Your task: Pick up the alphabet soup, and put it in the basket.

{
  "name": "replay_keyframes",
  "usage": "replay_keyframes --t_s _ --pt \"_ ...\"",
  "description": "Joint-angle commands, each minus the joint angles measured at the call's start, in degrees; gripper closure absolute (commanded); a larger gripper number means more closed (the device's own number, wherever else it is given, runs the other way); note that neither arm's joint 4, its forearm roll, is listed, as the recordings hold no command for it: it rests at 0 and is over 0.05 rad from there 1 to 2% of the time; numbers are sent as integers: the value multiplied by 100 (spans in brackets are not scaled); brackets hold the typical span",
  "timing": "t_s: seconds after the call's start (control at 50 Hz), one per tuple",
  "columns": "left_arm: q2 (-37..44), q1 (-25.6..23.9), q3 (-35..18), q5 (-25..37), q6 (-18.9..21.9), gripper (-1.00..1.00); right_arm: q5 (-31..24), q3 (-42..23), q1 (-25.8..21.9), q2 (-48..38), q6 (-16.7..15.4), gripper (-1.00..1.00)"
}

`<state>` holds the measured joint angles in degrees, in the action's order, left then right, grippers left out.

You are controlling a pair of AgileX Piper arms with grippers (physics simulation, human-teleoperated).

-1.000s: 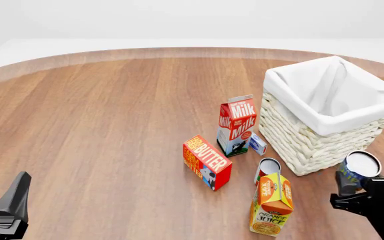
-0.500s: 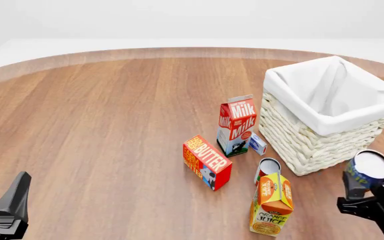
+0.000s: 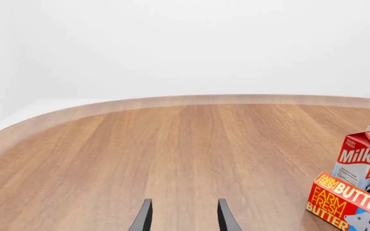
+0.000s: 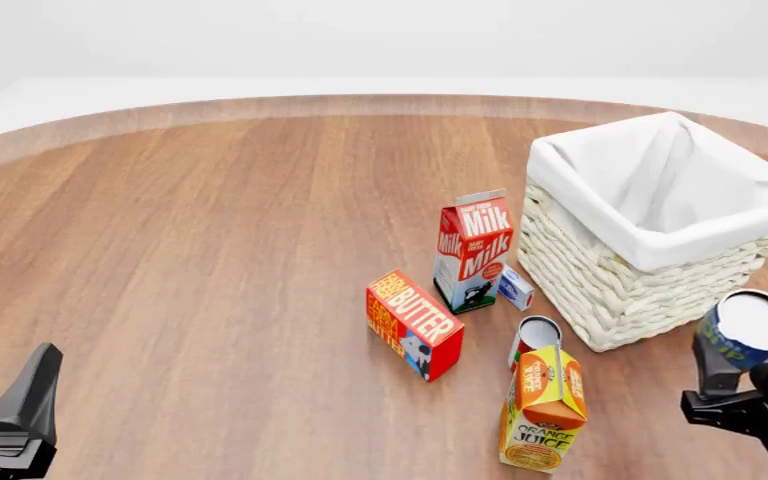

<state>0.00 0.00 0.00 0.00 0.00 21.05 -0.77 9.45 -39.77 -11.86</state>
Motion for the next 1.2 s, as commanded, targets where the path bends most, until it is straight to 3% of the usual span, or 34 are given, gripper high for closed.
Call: replay_keyframes --t_s 0.02,0.48,1.2 --pt "0 0 0 0 0 -100 -202 -204 -14 210 32 100" --pt "0 0 0 0 0 -100 -1057 -1063 -128 528 -88 100" --pt "0 0 0 0 0 -100 -1337 -2005 -335 177 -186 100"
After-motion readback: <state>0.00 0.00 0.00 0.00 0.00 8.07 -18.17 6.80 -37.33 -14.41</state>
